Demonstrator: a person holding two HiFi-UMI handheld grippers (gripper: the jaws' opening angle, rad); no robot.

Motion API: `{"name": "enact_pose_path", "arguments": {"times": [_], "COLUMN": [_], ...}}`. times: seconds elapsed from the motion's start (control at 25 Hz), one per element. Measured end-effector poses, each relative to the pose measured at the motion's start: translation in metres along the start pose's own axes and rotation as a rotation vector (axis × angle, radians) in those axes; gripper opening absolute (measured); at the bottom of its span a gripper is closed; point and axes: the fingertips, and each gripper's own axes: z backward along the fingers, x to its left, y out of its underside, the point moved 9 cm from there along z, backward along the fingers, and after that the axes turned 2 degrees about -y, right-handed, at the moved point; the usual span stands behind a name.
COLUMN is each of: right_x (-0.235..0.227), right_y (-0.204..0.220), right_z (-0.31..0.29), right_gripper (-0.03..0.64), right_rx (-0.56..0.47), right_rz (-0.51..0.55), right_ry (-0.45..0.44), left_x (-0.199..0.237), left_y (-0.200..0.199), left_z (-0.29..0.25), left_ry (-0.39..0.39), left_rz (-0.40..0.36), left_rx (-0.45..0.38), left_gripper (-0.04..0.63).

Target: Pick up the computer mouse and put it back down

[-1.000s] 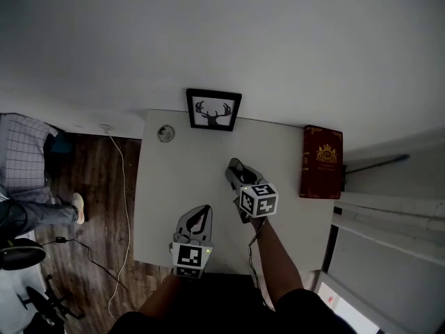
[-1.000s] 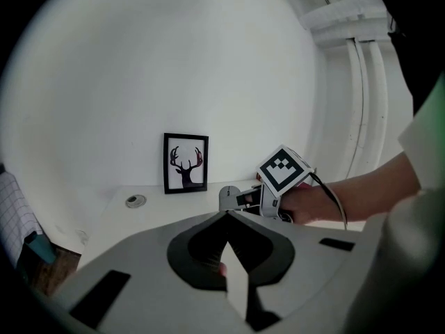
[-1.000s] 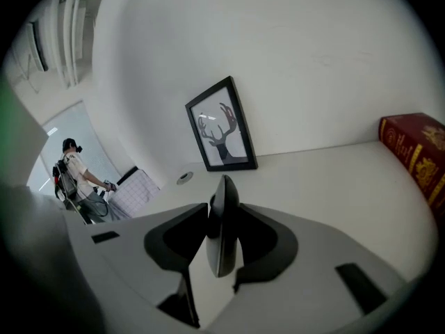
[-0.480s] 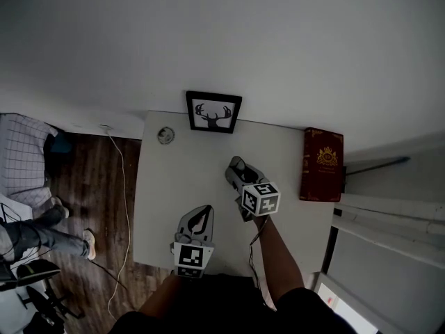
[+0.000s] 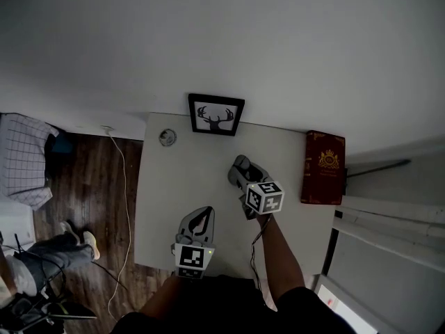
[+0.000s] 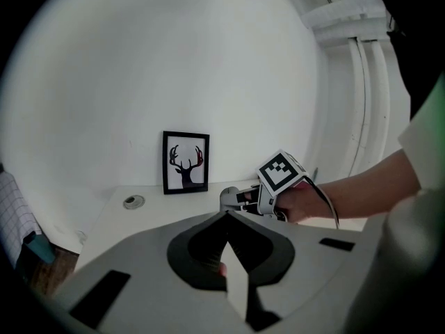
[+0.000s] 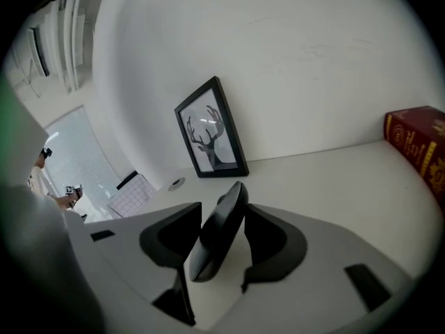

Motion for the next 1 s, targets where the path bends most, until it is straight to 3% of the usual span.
{"name": "enact_pose_path", "arguments": {"times": [1.0], "right_x": [-0.020], "right_y": [0.000], "right_z": [-0.002], "right_gripper": [0.244], "right_rx": [0.048], "right_rz": [0.063], "right_ry": [0.112], "left_x": [0.009], "left_y": [0.002], "left_z": [-0.005], "left_ry": [0.010], "left_rz": [0.003], "left_rx": [0.010], "left_gripper": [0.000]}}
